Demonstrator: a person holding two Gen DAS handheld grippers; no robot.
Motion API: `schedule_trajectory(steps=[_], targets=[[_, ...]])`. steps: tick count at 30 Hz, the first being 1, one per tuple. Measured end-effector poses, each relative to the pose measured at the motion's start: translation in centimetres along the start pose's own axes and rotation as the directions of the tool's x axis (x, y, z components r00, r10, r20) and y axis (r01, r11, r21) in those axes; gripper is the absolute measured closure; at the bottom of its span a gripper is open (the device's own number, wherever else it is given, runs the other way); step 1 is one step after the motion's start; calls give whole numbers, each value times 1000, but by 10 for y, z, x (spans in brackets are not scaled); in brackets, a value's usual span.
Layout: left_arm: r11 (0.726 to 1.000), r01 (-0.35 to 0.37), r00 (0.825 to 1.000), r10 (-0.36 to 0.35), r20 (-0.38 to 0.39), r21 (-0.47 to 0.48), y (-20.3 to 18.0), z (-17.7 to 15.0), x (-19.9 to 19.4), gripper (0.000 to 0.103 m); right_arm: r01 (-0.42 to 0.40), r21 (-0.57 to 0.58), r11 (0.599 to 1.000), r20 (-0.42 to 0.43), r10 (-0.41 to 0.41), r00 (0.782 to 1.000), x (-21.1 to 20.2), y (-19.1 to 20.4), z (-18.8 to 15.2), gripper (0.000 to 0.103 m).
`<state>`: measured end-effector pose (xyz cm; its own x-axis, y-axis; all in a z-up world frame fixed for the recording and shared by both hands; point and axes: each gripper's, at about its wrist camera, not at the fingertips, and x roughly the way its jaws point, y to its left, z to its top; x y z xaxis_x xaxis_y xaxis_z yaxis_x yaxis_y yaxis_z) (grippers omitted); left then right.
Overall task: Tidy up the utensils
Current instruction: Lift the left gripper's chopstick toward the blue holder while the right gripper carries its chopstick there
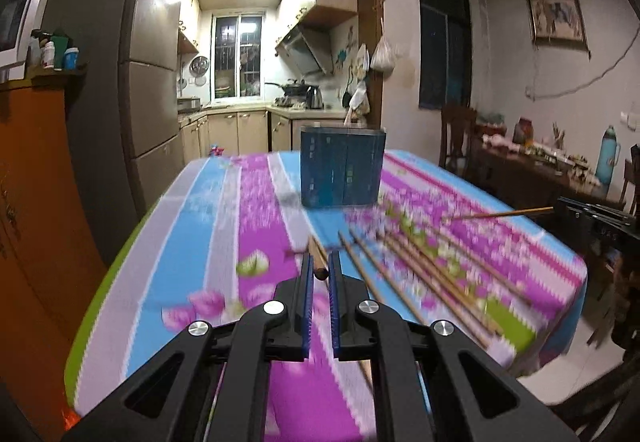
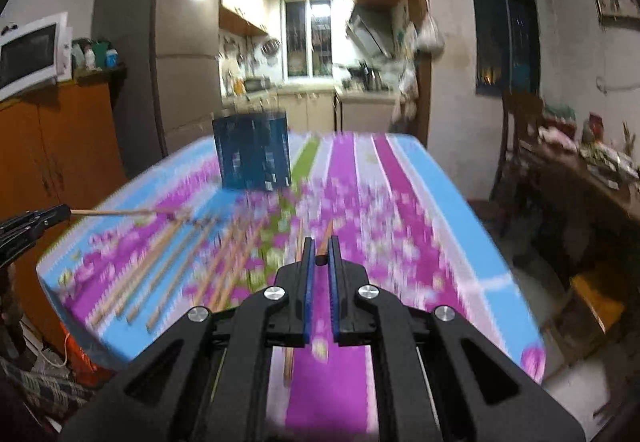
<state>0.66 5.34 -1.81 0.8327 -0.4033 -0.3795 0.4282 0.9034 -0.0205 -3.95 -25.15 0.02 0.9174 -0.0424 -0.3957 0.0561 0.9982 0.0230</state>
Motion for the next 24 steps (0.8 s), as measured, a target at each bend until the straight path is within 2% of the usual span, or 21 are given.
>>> schedule_trajectory(steps=[6, 10, 14, 19, 24], targets=[[999, 30, 999, -29, 23, -19, 14, 46, 18, 95, -33, -83, 996, 91, 40, 995, 11, 2, 50, 98], [999, 37, 999, -36, 35, -29, 25, 73, 34, 95, -54, -131, 990, 117, 70, 991, 21, 6, 78, 98], [999, 43, 998, -41, 53, -32, 34, 101, 50, 95, -75, -162, 984, 120, 95, 988, 36, 6, 105, 98], [998, 45, 996, -42, 74, -35, 44, 128, 66, 95, -109, -144, 984, 106, 124, 987, 56, 1, 134, 98], [1000, 26, 995, -24, 96, -18, 51, 150, 70, 95, -112, -132, 985, 99, 126, 987, 66, -4, 150, 98]])
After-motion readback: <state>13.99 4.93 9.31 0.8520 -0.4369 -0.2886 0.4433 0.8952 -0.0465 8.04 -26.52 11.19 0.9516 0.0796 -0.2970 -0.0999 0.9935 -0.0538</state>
